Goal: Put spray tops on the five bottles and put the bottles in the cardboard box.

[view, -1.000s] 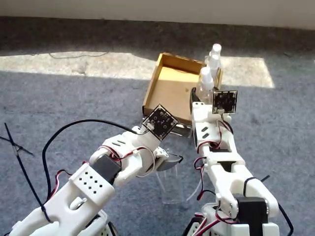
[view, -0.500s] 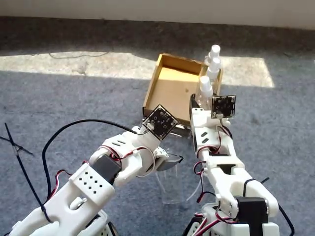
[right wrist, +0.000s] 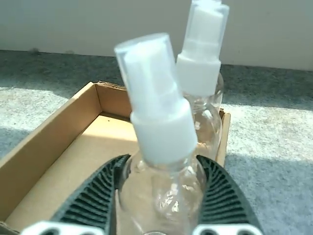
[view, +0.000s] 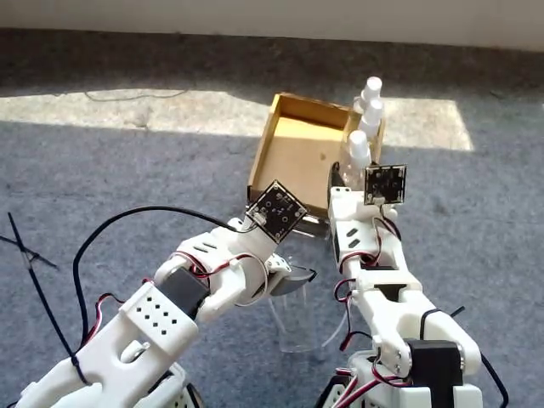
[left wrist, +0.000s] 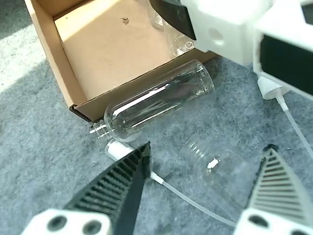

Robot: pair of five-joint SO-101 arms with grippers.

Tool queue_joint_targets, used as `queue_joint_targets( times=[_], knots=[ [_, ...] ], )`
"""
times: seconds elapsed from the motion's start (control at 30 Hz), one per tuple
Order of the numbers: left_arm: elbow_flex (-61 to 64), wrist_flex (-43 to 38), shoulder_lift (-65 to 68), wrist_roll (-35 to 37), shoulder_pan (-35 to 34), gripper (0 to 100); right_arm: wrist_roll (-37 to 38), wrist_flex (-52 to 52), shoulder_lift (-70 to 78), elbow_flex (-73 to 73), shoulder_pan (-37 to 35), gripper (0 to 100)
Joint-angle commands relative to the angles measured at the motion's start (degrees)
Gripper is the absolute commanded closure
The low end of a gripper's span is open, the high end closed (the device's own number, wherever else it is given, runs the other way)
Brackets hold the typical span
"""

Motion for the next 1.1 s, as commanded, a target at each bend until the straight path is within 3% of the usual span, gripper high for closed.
queue_joint_targets(
  times=[0.0, 0.2, 0.4, 0.67, 0.9, 1.07],
  knots=[
    [-0.57, -1.05, -0.75, -0.09, 0.48, 68, 0.44, -0.84, -0.92, -0.13, 0.4, 89.2],
    [-0.57, -1.05, -0.75, -0.09, 0.48, 68, 0.44, -0.84, -0.92, -0.13, 0.4, 89.1],
    [-0.57, -1.05, -0.75, -0.09, 0.48, 68, 0.35, -0.66, -0.92, -0.13, 0.4, 78.7],
    [-0.57, -1.05, -0.75, -0.09, 0.48, 68, 0.26, -0.75, -0.92, -0.13, 0.4, 77.9],
    [-0.66, -1.05, -0.75, -0.09, 0.48, 68, 0.44, -0.57, -0.92, -0.13, 0.4, 69.0],
    [-0.66, -1.14, -0.75, -0.18, 0.48, 68, 0.44, -0.48, -1.01, -0.13, 0.57, 68.4]
  ],
)
